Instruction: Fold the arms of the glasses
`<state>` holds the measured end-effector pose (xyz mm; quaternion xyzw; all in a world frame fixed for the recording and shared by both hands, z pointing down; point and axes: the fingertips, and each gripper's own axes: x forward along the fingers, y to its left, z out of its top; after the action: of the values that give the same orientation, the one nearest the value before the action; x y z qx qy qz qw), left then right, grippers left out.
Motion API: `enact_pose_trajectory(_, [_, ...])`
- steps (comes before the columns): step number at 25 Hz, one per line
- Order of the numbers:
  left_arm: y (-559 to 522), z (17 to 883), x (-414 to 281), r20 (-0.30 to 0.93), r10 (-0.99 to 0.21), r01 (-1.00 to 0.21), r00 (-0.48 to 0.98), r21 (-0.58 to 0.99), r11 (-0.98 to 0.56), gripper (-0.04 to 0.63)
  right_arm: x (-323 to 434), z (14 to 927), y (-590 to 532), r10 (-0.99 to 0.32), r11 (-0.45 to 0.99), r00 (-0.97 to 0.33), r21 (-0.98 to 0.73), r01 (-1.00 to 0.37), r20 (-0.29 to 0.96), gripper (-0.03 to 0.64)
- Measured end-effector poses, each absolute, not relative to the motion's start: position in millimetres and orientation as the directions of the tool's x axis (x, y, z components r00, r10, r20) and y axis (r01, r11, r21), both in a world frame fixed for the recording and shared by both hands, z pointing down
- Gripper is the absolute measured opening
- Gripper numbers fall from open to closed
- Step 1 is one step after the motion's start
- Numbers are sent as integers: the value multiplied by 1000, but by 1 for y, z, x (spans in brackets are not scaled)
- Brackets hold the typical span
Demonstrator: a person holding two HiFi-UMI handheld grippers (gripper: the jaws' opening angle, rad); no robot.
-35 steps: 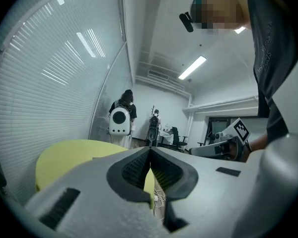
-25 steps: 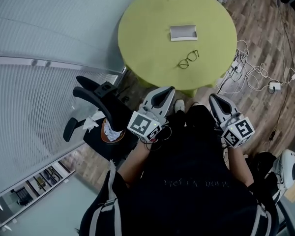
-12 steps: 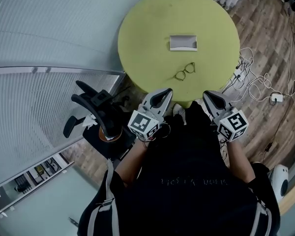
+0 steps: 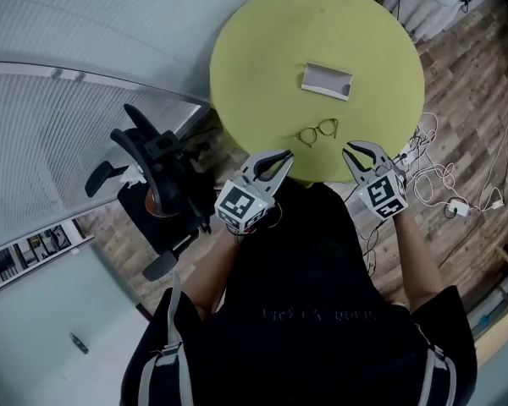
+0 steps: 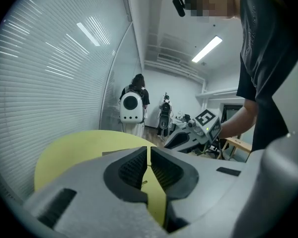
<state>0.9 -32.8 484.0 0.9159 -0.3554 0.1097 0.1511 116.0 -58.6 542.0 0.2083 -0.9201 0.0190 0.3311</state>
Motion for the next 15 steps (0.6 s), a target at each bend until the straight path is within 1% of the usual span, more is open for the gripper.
enact_pose_trajectory(3, [-40,486,-3,311,-628,-695,714,206,-688,18,118,576,-72,-296,950,-598,296,-101,745,34])
enact_pose_trajectory(5, [-42,488,-3,315,-626,-695,714,207,-689,18,113,588,-77,-240,938,-568,339,73,787,34])
enact_pose_trajectory(7, [-44,490,-4,315,-629,-699,711,214,-682,18,107,598,-82,-196,917,-542,349,193,817,34])
enact_pose_trajectory(10, [-46,494,-3,308,-632,-702,711,265,-661,18,104,615,-92,-184,878,-471,360,316,863,34])
enact_pose_trajectory(13, [-45,499,-5,315,-632,-705,708,269,-656,18,96,619,-96,-170,865,-463,357,353,870,34])
enact_pose_trajectory(15, [-44,501,-9,318,-637,-711,702,270,-649,18,92,624,-95,-164,841,-450,362,402,878,34])
